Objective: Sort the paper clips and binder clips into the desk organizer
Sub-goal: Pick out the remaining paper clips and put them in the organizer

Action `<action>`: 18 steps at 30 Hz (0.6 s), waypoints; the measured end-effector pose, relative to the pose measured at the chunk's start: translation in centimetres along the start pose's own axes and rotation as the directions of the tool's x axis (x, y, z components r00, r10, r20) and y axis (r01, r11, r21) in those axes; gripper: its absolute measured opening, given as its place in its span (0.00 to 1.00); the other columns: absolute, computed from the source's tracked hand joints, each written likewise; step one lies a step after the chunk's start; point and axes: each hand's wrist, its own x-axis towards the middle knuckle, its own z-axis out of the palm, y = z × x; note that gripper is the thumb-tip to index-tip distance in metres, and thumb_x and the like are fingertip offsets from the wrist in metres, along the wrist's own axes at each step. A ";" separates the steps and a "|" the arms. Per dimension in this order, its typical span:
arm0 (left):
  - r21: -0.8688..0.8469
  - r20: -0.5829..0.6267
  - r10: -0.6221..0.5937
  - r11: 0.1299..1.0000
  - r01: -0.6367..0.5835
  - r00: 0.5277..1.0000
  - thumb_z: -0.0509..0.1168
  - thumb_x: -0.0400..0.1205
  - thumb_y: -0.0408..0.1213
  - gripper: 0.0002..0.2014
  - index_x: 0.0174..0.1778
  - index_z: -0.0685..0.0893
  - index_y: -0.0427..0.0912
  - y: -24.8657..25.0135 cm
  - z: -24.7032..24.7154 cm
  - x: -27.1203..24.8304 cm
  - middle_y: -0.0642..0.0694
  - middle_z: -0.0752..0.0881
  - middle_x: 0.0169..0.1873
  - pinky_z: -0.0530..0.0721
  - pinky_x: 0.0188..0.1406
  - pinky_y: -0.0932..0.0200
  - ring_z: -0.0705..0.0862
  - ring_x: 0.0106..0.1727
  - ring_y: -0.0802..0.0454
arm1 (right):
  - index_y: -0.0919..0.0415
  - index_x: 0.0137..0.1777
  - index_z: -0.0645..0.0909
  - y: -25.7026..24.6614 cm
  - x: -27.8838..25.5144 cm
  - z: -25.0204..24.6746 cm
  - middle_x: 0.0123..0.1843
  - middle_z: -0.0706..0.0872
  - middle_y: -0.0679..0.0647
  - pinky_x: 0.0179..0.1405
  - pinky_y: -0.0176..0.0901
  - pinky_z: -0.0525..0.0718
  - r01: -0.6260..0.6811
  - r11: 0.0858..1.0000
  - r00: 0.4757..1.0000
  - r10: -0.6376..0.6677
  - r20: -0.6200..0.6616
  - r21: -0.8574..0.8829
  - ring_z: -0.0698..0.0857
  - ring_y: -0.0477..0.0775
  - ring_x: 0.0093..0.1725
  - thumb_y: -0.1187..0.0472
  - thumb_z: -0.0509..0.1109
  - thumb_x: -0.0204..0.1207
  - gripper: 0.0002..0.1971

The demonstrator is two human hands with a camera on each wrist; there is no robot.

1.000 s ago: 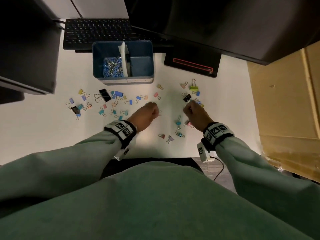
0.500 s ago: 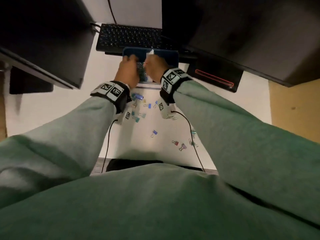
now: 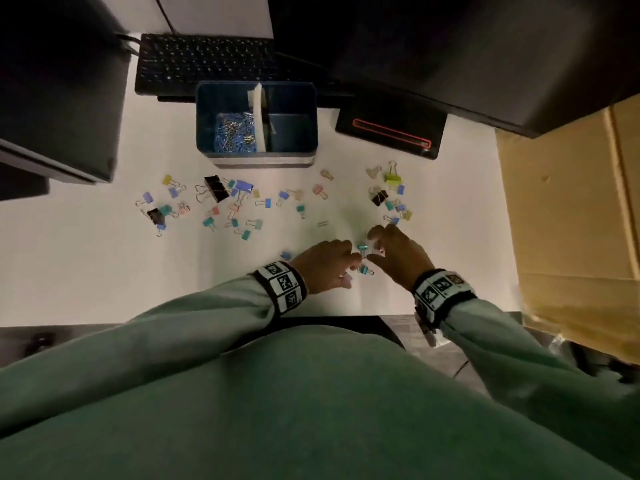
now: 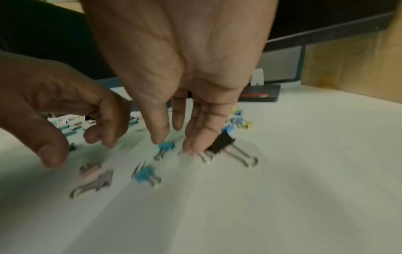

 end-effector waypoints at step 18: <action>0.078 -0.210 -0.336 0.930 0.358 0.918 0.74 0.75 0.39 0.19 0.58 0.77 0.37 -5.9 -3.1 1.8 0.37 0.79 0.62 0.77 0.56 0.47 0.79 0.57 0.40 | 0.61 0.63 0.75 2.8 -0.3 -0.5 0.60 0.79 0.60 0.43 0.52 0.83 -0.127 0.991 0.969 0.133 -0.207 0.042 0.81 0.64 0.56 0.51 0.70 0.77 0.19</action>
